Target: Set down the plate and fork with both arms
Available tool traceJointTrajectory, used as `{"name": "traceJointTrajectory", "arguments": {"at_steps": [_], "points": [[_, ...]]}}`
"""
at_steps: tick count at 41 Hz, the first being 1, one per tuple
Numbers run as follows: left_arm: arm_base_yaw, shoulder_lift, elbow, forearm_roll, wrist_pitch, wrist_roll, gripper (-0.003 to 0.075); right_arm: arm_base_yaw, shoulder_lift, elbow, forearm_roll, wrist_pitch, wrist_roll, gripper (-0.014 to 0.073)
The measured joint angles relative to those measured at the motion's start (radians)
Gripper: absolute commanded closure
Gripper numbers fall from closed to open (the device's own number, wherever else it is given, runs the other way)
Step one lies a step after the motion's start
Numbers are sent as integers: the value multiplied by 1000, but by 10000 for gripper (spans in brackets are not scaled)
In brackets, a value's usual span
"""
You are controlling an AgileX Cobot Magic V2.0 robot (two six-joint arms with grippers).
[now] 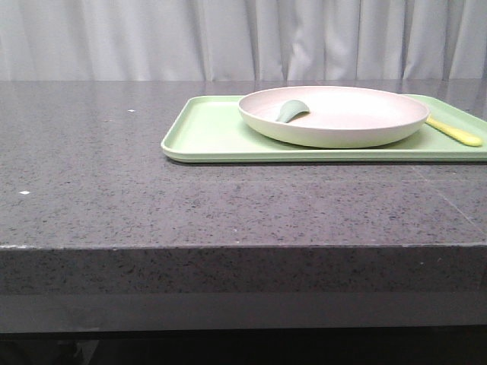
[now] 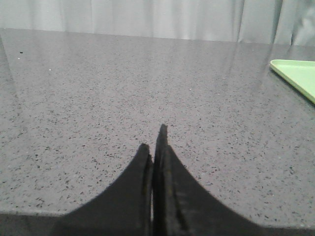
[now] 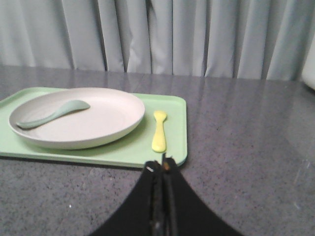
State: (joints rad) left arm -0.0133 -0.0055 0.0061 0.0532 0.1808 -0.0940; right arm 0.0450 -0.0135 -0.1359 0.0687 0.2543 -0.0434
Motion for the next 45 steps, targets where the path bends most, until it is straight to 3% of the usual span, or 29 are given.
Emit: {"name": "traceJointTrajectory", "arguments": {"at_steps": [10, 45], "points": [[0, 0, 0, 0, 0, 0, 738, 0, 0, 159, 24, 3, -12, 711], [0, 0, 0, 0, 0, 0, 738, 0, 0, 163, 35, 20, -12, 711]]}}
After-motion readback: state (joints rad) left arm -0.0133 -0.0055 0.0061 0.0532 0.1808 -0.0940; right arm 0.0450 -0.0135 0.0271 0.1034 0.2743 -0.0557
